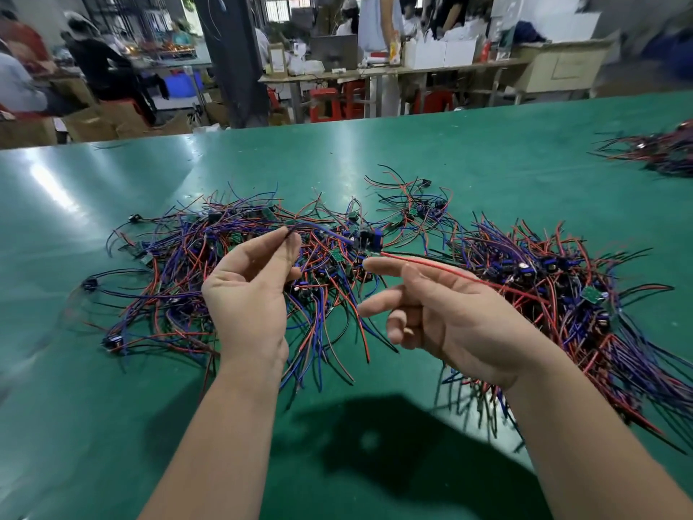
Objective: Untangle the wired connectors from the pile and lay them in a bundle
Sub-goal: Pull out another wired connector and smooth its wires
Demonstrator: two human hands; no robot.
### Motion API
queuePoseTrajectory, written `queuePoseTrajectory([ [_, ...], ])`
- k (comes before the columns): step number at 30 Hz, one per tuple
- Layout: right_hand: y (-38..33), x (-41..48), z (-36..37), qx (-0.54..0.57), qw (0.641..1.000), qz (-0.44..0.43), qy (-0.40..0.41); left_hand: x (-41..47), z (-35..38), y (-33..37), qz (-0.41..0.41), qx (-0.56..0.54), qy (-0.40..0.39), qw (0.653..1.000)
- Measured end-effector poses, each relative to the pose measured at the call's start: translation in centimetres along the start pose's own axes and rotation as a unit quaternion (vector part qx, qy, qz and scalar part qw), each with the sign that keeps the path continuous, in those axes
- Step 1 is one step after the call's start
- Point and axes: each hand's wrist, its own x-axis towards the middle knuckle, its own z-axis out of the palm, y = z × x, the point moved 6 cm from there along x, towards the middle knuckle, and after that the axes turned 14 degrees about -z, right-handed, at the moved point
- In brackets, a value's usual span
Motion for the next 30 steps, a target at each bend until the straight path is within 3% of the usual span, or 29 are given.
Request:
queuePoseTrajectory([
  [5,-0.7,-0.2,0.3,0.029,0.998,-0.057,-0.023,0.3,-0.3,-0.1,0.046,0.036,-0.006,0.998],
  [11,-1.4,0.5,-1.2,0.041,0.988,-0.113,0.097,-0.6,0.7,0.3,0.126,0.234,-0.032,0.964],
  [15,-2.0,0.5,-2.3,0.006,0.971,-0.173,0.163,-1.2,0.3,0.8,0.176,0.373,0.068,0.909],
  [18,-2.5,0.3,-2.8,-0.089,0.951,-0.228,0.186,-2.1,0.2,1.9,0.238,0.420,0.148,0.863],
  [20,-2.7,0.2,-2.5,-0.145,0.938,-0.257,0.180,-3.3,1.2,2.4,0.318,0.418,0.127,0.841],
  [22,-2.6,0.2,-2.1,-0.175,0.933,-0.270,0.162,-4.5,2.8,1.9,0.370,0.409,0.036,0.833],
  [25,-2.6,0.1,-1.6,-0.239,0.920,-0.277,0.137,-5.1,4.5,-0.2,0.295,0.371,-0.123,0.872],
  [30,-2.0,0.3,-0.2,-0.401,0.872,-0.275,0.057,-3.8,4.7,-2.8,0.029,0.246,-0.197,0.949],
])
